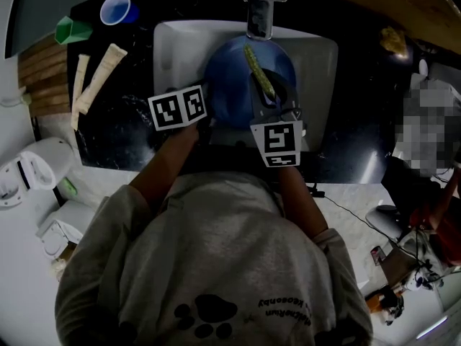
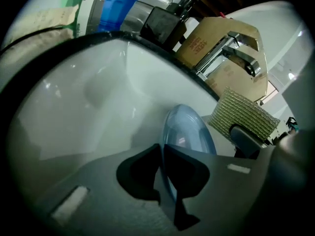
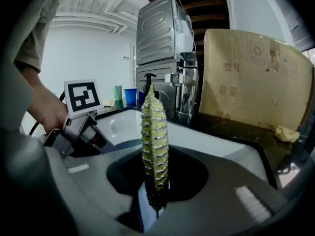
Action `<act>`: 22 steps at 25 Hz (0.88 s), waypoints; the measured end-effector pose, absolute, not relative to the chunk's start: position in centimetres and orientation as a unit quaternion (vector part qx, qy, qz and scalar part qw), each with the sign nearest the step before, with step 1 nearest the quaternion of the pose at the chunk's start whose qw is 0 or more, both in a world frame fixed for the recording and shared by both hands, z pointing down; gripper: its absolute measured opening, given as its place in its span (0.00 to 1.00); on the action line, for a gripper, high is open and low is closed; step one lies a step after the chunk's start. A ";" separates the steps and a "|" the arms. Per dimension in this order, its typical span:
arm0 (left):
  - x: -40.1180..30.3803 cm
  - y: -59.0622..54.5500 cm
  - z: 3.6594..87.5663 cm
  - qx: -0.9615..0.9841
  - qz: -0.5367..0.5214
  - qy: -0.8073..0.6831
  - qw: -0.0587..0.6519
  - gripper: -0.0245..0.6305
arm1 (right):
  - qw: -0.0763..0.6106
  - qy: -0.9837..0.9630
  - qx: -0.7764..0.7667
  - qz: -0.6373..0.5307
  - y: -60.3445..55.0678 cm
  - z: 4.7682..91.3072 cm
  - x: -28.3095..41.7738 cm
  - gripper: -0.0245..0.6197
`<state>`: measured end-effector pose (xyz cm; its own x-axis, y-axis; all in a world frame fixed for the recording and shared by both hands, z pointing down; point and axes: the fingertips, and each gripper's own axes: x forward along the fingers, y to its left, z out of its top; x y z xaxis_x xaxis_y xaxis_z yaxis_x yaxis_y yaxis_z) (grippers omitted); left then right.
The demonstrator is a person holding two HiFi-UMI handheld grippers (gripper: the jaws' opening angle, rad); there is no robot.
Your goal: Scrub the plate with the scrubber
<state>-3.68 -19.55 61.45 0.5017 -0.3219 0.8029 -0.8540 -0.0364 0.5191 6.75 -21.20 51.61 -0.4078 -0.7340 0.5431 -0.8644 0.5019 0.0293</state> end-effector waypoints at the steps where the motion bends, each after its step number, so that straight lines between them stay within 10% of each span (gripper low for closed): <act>1: -3.6 -19.6 60.9 0.682 0.243 -0.435 0.535 0.07 | 0.261 -0.830 0.477 0.121 -21.0 51.4 6.8 0.14; 22: -6.2 -19.3 49.8 0.748 0.147 -0.486 0.427 0.07 | 0.396 -0.815 0.410 -0.104 -19.0 44.3 3.9 0.14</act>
